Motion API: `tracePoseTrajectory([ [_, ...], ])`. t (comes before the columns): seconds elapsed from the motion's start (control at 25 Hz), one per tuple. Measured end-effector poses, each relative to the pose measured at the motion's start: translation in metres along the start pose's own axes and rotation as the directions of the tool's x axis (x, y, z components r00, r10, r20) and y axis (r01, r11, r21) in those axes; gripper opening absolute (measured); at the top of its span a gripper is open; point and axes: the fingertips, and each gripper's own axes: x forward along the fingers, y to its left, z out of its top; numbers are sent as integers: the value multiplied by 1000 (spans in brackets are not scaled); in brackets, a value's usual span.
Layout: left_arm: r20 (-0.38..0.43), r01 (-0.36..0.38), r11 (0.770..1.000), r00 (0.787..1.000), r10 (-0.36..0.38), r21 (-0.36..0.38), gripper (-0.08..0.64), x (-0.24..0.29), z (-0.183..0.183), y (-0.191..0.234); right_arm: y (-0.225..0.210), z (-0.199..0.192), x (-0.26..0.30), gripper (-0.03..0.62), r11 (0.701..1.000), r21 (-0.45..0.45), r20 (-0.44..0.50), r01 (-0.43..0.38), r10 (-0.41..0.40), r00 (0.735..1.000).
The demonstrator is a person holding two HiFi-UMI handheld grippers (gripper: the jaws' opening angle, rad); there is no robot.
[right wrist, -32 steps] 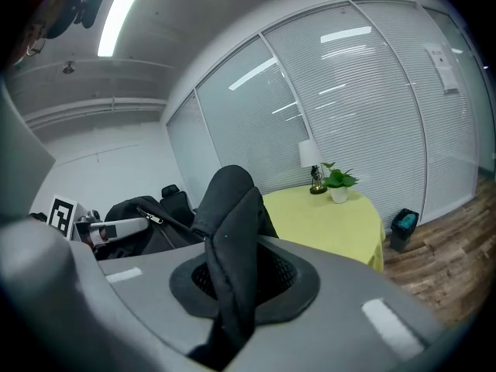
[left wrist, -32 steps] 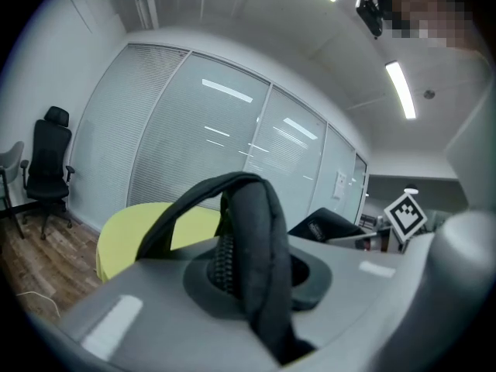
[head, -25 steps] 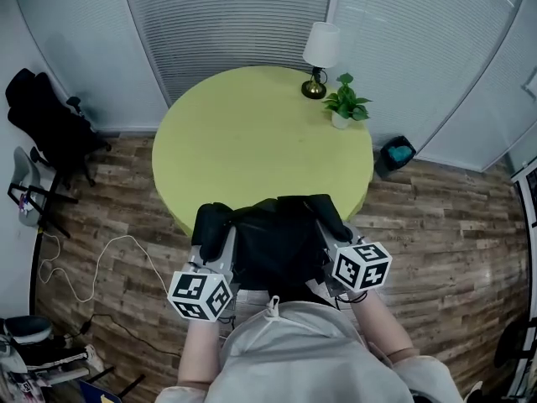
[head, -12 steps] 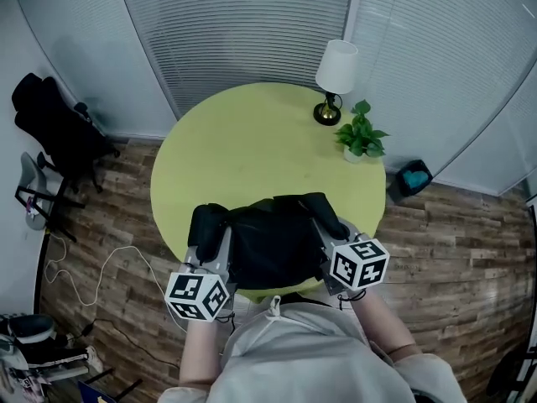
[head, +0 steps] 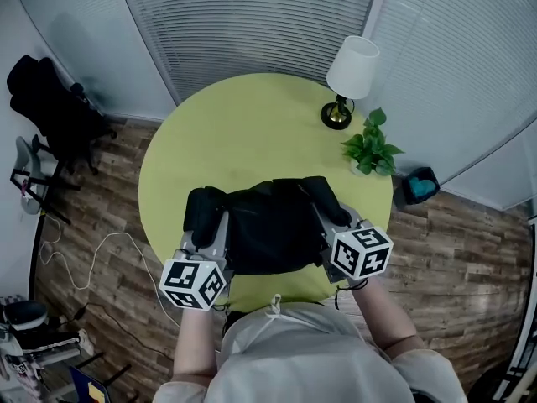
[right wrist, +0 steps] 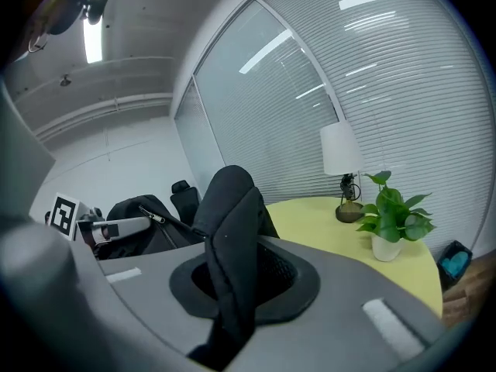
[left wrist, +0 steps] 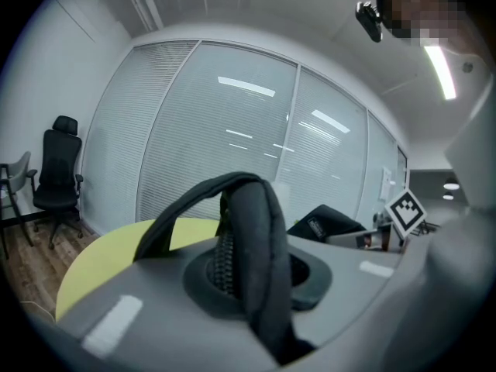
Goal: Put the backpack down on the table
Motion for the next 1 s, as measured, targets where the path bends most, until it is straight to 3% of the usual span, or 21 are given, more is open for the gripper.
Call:
tracePoseTrajectory([
  [0.56,-17,-20,999,1000,20,26,35,95,-7,45,-51,19,86,38,1000,-9,-26,4,-4,1000],
  [1.0,-70,-23,999,997,25,29,37,126,-25,63,-74,6,112,41,999,-29,-58,12,-14,998],
])
